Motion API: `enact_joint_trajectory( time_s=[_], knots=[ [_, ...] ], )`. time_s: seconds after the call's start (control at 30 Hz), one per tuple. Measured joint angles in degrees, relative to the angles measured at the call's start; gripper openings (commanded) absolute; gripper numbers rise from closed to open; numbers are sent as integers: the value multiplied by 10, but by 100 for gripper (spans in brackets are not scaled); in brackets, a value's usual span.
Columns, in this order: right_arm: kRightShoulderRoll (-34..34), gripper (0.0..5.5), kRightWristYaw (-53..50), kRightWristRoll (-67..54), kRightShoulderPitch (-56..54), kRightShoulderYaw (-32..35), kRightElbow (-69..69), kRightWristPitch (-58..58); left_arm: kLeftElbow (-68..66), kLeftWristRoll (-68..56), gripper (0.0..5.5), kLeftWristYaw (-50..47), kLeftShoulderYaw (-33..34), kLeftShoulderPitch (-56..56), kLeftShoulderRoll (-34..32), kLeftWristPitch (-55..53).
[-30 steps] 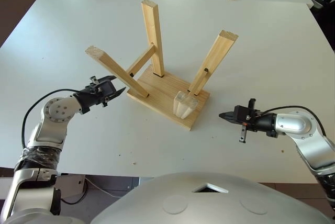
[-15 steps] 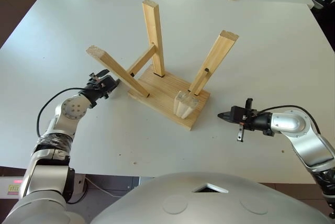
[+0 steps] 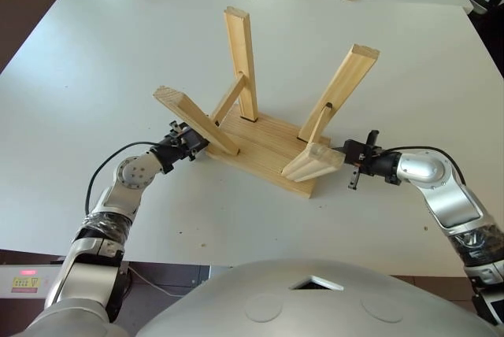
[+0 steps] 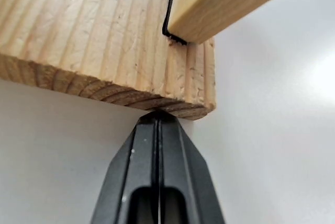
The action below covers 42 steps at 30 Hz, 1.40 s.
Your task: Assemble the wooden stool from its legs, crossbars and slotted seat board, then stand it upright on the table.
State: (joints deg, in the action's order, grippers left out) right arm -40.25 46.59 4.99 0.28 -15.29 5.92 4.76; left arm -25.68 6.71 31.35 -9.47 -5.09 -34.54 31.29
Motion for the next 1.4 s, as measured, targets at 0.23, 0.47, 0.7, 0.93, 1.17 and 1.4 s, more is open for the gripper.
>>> enact_joint_trajectory(
  time_s=[0.23, 0.47, 0.7, 0.93, 1.17, 1.4],
  knots=[
    [9, 0, -18, 8, -23, 2, -41, -17, 139, -47, 228, 34, 7, 72, -11, -119],
    [21, 0, -29, 20, -38, -2, -61, -28, 248, -58, 228, 58, 25, 136, -37, -190],
    [45, 0, -35, 18, -33, -10, -61, -32, 271, -91, 228, 113, 63, 146, -79, -228],
    [55, 0, -8, -35, -17, 17, -28, 24, 258, -89, 228, 98, 65, 108, -53, -247],
    [6, 27, 27, -110, -9, 107, 34, 70, 285, -119, 225, 100, 86, 107, -34, -247],
    [-52, 93, 64, -125, 61, 149, 53, 73, 286, -128, 225, 124, 121, 146, -66, -241]
  ],
)
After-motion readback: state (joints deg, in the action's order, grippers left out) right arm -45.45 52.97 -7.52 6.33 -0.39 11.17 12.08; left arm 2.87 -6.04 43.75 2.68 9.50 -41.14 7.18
